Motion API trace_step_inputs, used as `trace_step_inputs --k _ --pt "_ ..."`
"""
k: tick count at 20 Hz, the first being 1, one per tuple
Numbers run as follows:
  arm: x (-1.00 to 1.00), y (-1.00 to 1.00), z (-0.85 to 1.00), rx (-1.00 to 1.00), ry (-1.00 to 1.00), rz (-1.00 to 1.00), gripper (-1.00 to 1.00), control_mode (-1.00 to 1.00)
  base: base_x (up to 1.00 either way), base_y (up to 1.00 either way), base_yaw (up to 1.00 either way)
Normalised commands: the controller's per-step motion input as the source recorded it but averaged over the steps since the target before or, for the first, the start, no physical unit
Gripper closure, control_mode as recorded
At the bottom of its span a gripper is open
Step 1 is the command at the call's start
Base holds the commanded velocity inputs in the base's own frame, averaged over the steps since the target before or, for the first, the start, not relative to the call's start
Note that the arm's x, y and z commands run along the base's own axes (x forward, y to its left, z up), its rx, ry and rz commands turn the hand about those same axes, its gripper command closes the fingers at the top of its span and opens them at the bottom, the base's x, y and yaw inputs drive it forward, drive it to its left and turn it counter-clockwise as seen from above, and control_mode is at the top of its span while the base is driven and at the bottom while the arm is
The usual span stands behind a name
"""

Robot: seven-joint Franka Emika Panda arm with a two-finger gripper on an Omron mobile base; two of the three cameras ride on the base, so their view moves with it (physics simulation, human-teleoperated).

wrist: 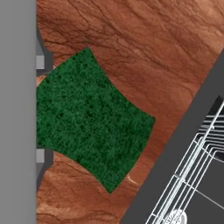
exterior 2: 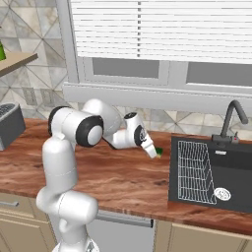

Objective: Locate and retrieve the sponge and spray from the cabinet. Place them next to the sink.

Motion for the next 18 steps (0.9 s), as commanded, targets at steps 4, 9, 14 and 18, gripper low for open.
trace_step_inputs --k 4,9,14,18 --pt "0.00 0.06 0.00 -0.04 0.06 0.00 -1.00 -1.00 0.00 0.00 0.00" --pt "-0.19 0.09 0.05 0.03 0.01 0.01 -1.00 -1.00 0.00 0.00 0.00" --pt "-0.43 0.23 0.49 0.11 0.01 0.07 -1.00 -1.00 0.00 0.00 0.00" --pt "-0.44 0.30 0.75 0.07 0.05 0.16 -1.00 -1.00 0.00 0.00 0.00"
